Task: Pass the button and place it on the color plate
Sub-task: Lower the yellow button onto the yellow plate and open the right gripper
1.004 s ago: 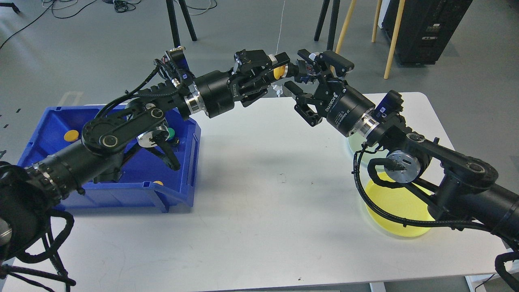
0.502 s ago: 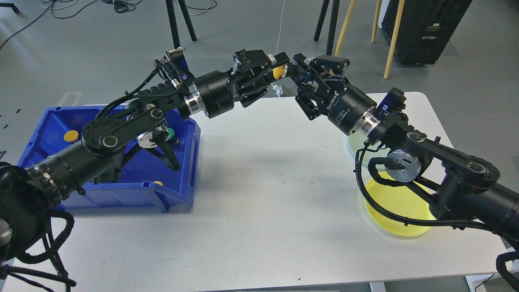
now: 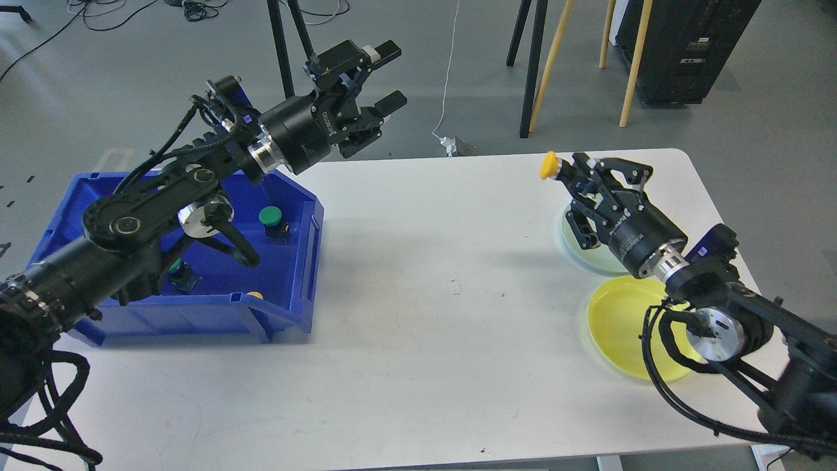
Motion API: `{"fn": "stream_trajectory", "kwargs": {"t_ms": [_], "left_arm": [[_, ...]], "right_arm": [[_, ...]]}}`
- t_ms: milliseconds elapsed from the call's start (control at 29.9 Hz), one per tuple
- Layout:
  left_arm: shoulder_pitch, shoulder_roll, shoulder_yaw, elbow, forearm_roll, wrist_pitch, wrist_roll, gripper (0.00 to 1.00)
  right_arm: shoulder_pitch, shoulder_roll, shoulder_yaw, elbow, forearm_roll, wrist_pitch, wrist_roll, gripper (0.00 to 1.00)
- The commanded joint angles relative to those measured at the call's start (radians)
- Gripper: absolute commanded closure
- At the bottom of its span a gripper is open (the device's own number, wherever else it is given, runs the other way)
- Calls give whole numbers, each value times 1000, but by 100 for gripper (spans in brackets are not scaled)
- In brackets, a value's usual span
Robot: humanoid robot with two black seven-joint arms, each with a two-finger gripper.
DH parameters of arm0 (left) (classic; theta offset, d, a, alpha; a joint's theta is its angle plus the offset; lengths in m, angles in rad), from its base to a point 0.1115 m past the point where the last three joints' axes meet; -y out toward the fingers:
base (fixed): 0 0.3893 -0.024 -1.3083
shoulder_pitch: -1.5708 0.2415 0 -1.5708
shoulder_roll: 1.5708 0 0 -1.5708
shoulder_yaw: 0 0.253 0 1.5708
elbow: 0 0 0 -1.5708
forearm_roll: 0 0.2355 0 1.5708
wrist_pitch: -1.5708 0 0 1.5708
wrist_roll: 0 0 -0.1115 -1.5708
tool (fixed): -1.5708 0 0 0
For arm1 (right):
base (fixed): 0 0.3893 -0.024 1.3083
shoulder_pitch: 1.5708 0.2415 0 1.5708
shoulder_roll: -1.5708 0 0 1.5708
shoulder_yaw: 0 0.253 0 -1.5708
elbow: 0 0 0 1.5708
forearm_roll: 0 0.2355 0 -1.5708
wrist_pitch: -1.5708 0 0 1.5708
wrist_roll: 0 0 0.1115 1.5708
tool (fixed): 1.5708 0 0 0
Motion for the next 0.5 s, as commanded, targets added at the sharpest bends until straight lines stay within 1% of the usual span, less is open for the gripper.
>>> {"fn": "stream_trajectory", "kwargs": {"t_ms": [0,67,134,234,301,335,402,435,469], "left_arm": [[1,114,-1,-48,16,0,0,16],[-5,218,-1,-105,69,0,0,16],[-13,283,-3,-131,172,0,0,16],[-49,315,-3,-143,437,0,0,16],[-62,353,-1,-151,627,0,0,16],[-62,370,-1,-151,711,0,0,16],[-65,393,0,-142,912,0,0,16],[-66,393,2,-137,998,0,0,16],[-65,395,3,-137,1089,0,0,16]], "right_arm": [[-169,-110,13,67,-3,-102,9,99],[-250,-139,25,106,-3,-156,12,99],[-297,-145,32,115,-2,-175,10,99],[-335,-137,21,121,1,-185,4,97],[-355,-128,24,121,6,-205,-2,90],[-358,-121,27,120,13,-219,-3,85],[-364,-107,30,118,68,-250,-3,70],[-364,-107,30,118,96,-251,-3,59],[-366,-110,32,120,127,-250,-3,42]]}}
